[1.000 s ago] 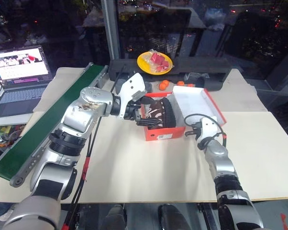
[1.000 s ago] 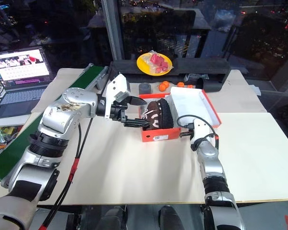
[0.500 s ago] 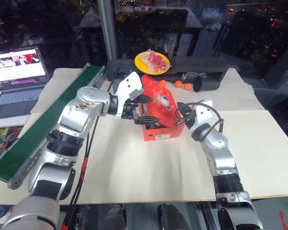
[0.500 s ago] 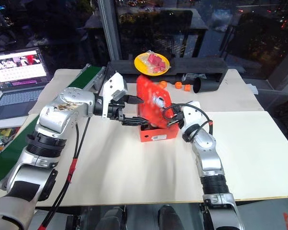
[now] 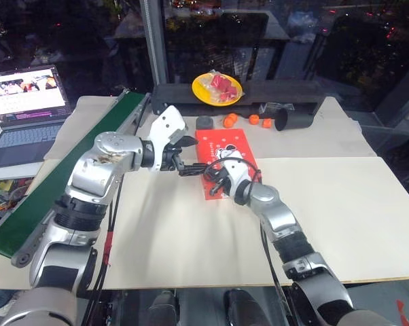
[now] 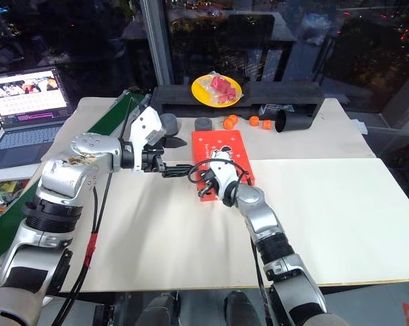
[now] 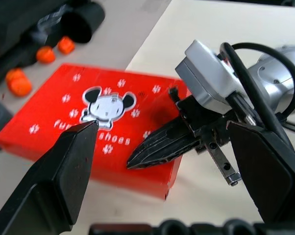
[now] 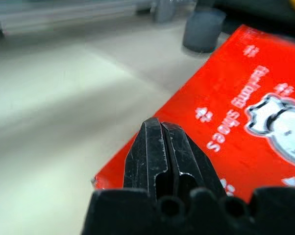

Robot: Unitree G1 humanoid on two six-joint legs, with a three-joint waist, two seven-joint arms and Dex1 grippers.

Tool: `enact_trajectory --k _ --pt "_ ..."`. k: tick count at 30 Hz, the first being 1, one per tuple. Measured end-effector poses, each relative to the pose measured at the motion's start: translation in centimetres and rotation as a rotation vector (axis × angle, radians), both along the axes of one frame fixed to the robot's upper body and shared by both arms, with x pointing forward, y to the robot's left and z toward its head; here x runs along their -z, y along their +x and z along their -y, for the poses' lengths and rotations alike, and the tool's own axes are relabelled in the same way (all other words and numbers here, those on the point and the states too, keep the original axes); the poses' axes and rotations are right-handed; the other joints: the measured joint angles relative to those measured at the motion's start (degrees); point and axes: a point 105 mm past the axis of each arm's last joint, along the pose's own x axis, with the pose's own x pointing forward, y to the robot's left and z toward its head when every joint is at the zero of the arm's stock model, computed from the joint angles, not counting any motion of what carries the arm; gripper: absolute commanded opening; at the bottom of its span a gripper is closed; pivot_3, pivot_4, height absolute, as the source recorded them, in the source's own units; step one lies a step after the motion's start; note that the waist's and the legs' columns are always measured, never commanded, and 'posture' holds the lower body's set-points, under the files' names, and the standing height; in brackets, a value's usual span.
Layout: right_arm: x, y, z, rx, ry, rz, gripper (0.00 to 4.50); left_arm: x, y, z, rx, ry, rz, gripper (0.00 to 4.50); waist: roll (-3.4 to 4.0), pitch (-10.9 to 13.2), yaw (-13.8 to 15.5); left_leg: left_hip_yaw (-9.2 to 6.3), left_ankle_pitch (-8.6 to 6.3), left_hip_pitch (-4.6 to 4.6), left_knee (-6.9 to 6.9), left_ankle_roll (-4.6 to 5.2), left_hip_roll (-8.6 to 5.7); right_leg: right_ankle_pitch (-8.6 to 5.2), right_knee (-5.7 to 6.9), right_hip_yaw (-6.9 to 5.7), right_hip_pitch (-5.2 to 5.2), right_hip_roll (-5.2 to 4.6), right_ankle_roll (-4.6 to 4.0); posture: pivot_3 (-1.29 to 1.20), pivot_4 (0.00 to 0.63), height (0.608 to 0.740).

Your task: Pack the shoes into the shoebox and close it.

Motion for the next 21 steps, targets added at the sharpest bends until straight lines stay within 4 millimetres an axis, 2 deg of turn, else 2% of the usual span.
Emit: enact_trajectory --k 4,7,10,13,16,18,21 --pt "0.4 -0.2 0.7 -0.015 -0.087 -0.025 0.07 -0.3 -0.1 -0.4 -0.038 -0.014 0.022 4.5 -0.05 -0.16 0.38 -0.01 0.0 0.21 0.0 -0.01 0.0 -0.1 0.04 -0.01 0.2 0.0 0.07 0.0 0.15 0.74" --pt "0.3 -0.5 1.1 -0.008 -0.097 -0.04 0.07 0.4 -0.3 -0.5 -0.058 -0.021 0.015 4.5 -0.11 -0.27 0.58 -0.01 -0.01 0.28 -0.02 -0.01 0.0 -0.12 0.03 -0.01 0.27 -0.01 0.04 0.0 0.15 0.74" --pt "-0.2 -0.8 1.8 0.011 -0.037 -0.064 0.07 1.4 -0.4 -0.4 -0.07 -0.035 -0.007 4.5 -0.12 -0.27 1.03 0.0 -0.01 0.28 -0.02 -0.01 0.0 -0.12 0.03 -0.01 0.24 -0.01 0.02 0.0 0.15 0.74" --pt "-0.9 -1.5 3.0 0.025 0.108 -0.132 0.07 1.7 -0.2 -0.6 -0.1 -0.043 -0.008 4.5 -0.12 -0.25 1.31 -0.01 0.0 0.01 -0.01 -0.01 0.0 -0.12 0.04 -0.01 0.01 -0.01 0.01 0.0 0.15 0.74" --pt "-2.8 -1.9 5.7 0.071 0.172 -0.104 0.82 2.1 0.1 -0.8 -0.13 -0.055 -0.016 4.5 -0.12 -0.17 1.53 -0.02 0.0 -0.17 0.01 -0.01 -0.03 -0.05 0.03 -0.02 -0.14 -0.04 -0.08 0.0 0.15 0.74" --pt "-5.1 -2.1 9.7 0.165 0.159 -0.02 1.49 2.4 0.4 -1.2 -0.157 -0.069 -0.027 4.5 -0.12 -0.16 1.87 -0.02 -0.01 -0.18 -0.01 -0.01 -0.04 -0.06 -0.02 -0.04 -0.13 -0.06 -0.07 0.0 0.15 0.74" --pt "-6.3 -3.4 14.2 0.273 0.141 0.026 2.53 3.1 0.5 -1.8 -0.191 -0.103 -0.041 4.5 -0.13 -0.17 1.93 0.01 -0.01 -0.12 -0.1 0.0 -0.02 -0.13 -0.08 -0.04 -0.1 -0.06 0.02 0.0 0.15 0.74"
